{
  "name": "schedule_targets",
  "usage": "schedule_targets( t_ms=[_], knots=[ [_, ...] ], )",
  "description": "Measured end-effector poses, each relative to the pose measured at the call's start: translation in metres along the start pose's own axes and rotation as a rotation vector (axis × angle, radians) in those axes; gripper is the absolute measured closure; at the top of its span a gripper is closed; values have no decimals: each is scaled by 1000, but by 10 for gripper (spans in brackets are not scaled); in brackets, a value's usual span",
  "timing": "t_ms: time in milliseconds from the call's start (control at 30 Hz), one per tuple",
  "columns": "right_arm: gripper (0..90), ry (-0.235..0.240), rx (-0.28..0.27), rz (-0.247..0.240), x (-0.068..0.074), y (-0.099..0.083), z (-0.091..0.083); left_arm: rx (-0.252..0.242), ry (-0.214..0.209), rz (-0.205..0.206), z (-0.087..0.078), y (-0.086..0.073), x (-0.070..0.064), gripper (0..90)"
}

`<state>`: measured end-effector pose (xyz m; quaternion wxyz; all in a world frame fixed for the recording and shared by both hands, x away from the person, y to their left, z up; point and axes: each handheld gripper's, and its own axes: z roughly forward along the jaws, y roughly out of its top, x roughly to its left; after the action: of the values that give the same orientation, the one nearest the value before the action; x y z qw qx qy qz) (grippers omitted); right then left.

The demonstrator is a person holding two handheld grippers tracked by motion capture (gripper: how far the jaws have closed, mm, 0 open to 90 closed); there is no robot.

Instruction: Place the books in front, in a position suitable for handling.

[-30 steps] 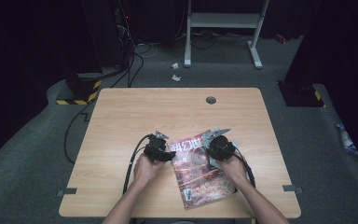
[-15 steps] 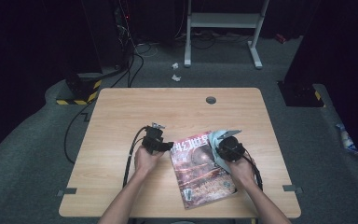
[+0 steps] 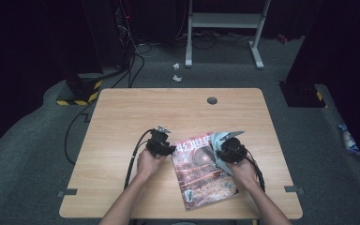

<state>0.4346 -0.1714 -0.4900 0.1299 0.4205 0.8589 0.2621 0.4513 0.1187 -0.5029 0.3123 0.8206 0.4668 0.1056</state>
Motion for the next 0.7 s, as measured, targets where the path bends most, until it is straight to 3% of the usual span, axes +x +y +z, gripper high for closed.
schedule_targets(
  t_ms=[167, 433, 533, 600, 700],
  knots=[
    [836, -31, 24, -48, 9, -1, -1, 12, 4, 6, -3, -3, -7, 626],
    [861, -45, 45, -126, 18, -10, -9, 31, -47, 13, -13, -18, -21, 634],
    [865, -48, 54, -138, 20, -6, -12, 59, -15, 34, -13, -14, -22, 586],
    [866, -46, 24, -134, 20, -1, -15, 52, 16, 25, -13, -10, -19, 555],
    [865, -48, -8, -139, 22, 13, -17, 41, 19, -13, -10, -5, -11, 508]
  ],
)
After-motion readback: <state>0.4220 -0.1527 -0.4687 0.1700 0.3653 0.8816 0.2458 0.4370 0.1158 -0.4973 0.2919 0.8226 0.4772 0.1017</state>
